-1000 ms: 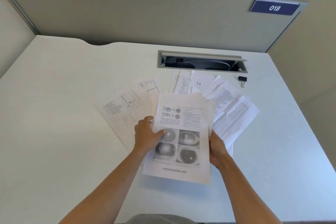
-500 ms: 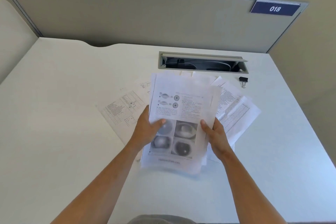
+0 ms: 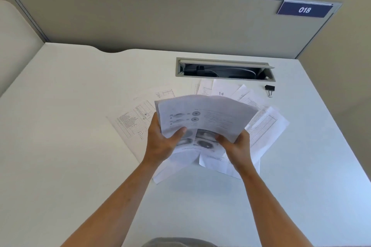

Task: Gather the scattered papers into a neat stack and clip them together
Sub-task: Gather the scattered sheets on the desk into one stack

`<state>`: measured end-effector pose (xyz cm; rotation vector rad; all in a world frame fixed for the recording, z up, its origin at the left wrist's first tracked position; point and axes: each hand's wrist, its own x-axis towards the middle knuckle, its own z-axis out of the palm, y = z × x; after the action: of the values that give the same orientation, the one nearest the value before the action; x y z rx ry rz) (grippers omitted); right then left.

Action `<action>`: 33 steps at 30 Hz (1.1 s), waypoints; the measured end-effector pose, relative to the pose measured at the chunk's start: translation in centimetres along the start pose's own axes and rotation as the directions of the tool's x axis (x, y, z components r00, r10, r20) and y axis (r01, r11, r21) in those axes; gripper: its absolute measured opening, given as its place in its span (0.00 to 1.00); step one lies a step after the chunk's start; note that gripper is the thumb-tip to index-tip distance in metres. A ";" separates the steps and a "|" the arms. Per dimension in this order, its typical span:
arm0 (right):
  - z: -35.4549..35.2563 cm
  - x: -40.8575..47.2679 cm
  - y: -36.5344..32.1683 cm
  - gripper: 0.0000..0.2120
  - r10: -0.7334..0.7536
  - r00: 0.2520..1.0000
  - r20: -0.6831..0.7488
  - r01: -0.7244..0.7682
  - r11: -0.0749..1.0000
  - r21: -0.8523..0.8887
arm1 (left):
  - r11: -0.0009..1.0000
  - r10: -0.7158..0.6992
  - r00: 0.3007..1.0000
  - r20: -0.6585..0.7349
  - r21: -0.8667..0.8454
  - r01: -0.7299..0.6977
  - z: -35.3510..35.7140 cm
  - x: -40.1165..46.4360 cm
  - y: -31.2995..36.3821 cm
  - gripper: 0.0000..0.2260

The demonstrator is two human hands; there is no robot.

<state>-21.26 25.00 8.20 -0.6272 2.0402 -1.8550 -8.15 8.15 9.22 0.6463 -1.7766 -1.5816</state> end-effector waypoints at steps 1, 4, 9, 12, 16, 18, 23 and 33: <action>0.3 -0.1 0.1 0.13 0.007 1.000 -0.008 -0.007 1.000 -0.026 | 1.000 -0.008 1.000 -0.008 0.000 0.008 0.3 -0.2 -0.1 0.26; 0.7 -0.1 0.5 0.10 0.050 0.998 -0.048 -0.053 0.997 -0.063 | 1.000 -0.020 0.999 -0.044 0.012 0.021 1.0 -0.4 -0.2 0.25; -0.6 0.6 0.5 0.08 0.090 0.986 -0.143 -0.089 0.996 0.009 | 0.999 0.004 0.984 -0.178 0.037 0.002 0.3 0.1 -0.7 0.12; -1.9 1.0 0.5 0.10 0.119 0.972 -0.205 -0.099 0.990 0.102 | 0.949 -0.134 0.887 -0.443 0.200 0.244 -0.8 0.9 -3.6 0.13; -3.5 1.4 1.7 0.16 0.215 0.944 -0.252 -0.169 0.967 0.191 | 0.531 -0.507 0.603 -0.616 0.328 0.781 -3.2 1.4 -7.6 0.32; -4.1 1.5 2.4 0.16 0.269 0.928 -0.257 -0.214 0.951 0.224 | 0.442 -0.561 0.520 -0.644 0.298 0.846 -3.8 1.5 -8.6 0.39; -4.6 1.8 4.8 0.16 0.433 0.878 -0.201 -0.374 0.885 0.277 | 0.412 -0.486 0.510 -0.710 0.328 0.850 -2.3 2.3 -9.0 0.51; -4.2 2.0 7.5 0.13 0.555 0.806 -0.205 -0.528 0.831 0.172 | 0.338 -0.558 0.482 -0.675 0.346 0.875 -1.9 4.4 -9.1 0.52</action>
<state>-25.95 28.03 1.40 0.2291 1.9636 -1.7245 -10.20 2.27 0.96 2.3047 -1.7011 -1.0120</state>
